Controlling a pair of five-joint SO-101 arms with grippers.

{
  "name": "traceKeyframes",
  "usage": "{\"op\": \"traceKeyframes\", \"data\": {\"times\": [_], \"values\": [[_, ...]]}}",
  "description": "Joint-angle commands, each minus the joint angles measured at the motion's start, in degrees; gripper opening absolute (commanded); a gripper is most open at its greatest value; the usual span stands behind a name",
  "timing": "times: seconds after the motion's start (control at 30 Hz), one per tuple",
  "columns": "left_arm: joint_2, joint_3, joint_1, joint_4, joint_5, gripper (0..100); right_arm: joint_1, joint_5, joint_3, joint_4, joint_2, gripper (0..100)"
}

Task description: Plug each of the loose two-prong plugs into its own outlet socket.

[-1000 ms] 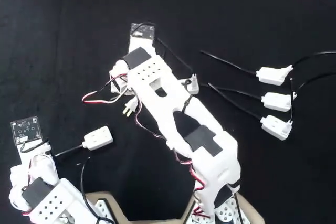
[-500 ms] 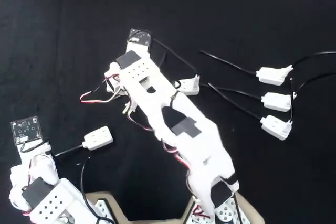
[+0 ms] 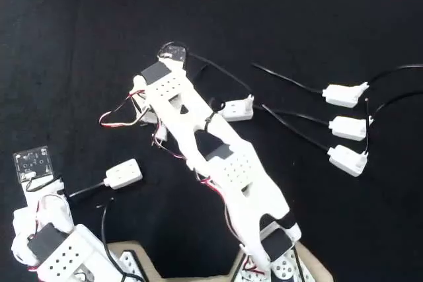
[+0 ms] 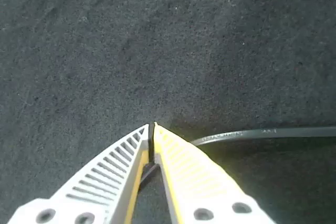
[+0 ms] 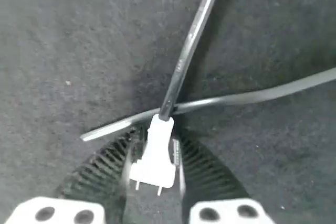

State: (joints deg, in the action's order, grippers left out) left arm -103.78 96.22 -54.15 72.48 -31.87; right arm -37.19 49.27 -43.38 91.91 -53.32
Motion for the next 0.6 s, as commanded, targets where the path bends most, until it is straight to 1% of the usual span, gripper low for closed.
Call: {"op": "traceKeyframes", "data": {"times": [0.0, 0.1, 0.33, 0.43, 0.57], "values": [[-0.62, 0.13, 0.13, 0.09, 0.09, 4, 0.88, -0.7, -4.26, 6.33, 0.04, 3.6], [-0.62, 0.13, 0.13, 0.09, 0.09, 4, 2.02, -0.97, -7.43, 8.97, 0.13, 3.5], [-0.62, 0.13, 0.13, 0.09, 0.09, 4, 2.81, -6.86, -10.42, 9.14, 1.71, 3.5], [-0.62, 0.13, 0.13, 0.09, 0.09, 4, 3.6, -11.6, -7.6, 9.23, 5.41, 3.5], [-0.62, 0.13, 0.13, 0.09, 0.09, 4, 3.87, -23.82, 1.8, 9.23, 12.53, 3.5]]}}
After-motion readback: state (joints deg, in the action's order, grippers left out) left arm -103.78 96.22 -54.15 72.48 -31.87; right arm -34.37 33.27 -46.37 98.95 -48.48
